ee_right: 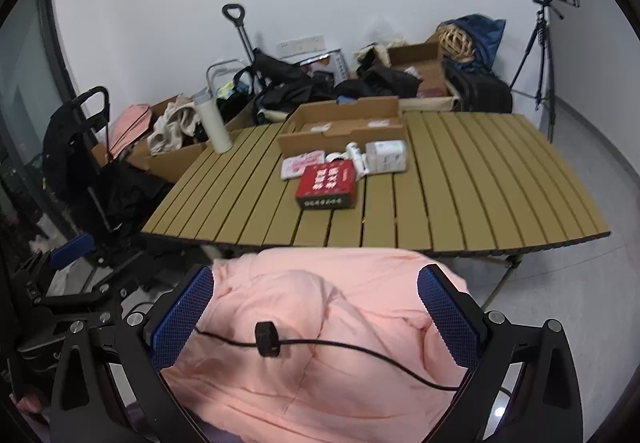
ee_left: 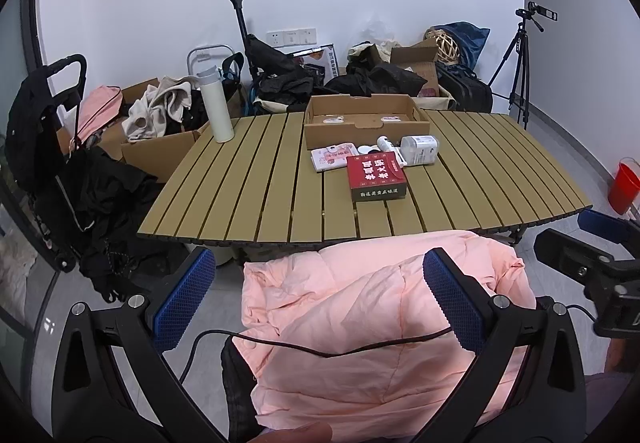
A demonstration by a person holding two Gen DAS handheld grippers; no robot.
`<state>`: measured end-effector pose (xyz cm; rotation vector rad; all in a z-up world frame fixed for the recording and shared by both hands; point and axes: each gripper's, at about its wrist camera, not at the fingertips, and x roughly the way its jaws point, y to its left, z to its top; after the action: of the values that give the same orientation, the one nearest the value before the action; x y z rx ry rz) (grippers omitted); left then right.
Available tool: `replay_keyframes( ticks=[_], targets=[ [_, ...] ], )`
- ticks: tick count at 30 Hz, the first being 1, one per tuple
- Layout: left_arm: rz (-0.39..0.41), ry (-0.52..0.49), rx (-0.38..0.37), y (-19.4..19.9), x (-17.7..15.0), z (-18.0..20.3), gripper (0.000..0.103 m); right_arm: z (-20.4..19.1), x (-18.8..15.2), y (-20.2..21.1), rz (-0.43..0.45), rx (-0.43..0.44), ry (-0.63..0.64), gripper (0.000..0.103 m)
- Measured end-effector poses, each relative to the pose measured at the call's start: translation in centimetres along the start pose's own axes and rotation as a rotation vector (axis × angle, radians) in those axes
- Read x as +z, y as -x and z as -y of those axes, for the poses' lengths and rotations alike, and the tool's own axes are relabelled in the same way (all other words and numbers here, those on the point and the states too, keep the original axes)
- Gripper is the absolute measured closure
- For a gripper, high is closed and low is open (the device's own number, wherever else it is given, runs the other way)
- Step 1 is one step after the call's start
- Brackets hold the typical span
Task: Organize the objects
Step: 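Move both tools forward toward the items on the table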
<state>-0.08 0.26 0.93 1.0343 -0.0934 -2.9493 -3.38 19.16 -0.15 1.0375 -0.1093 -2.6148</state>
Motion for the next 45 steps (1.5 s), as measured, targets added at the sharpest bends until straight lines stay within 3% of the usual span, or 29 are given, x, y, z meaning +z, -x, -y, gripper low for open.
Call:
replay_keyframes(
  ticks=[5,14,21,25,31,36,41,45],
  targets=[
    [0.003,-0.001,0.01,0.0,0.0,0.1,0.0,-0.7,-0.1,0.8,0.056,-0.027,0.021,0.0],
    [0.013,-0.007,0.003,0.4,-0.2,0.3,0.0,-0.1,-0.1,0.2,0.004,0.001,-0.008,0.0],
    [-0.014,0.003,-0.031,0.1,-0.2,0.4,0.0,-1.0,-0.1,1.3,0.082,-0.096,0.032,0.0],
    [-0.019,0.012,0.022,0.0,-0.2,0.6,0.0,-1.2,-0.1,1.7,0.107,-0.113,0.046,0.0],
    [-0.037,0.041,0.002,-0.7,-0.7,0.1,0.0,-0.2,-0.5,1.7,0.133,-0.167,0.002,0.0],
    [-0.074,0.081,0.007,-1.2,-1.9,0.0,0.0,0.6,-2.3,2.4,0.13,-0.132,-0.094,0.0],
    [-0.07,0.101,-0.004,-1.2,-2.6,-0.8,0.0,-0.4,-3.9,3.5,0.12,-0.072,-0.102,0.0],
    [-0.076,0.1,0.021,-2.1,-2.3,-1.0,0.0,-1.4,-3.8,3.0,0.113,-0.137,-0.042,0.0]
  ],
)
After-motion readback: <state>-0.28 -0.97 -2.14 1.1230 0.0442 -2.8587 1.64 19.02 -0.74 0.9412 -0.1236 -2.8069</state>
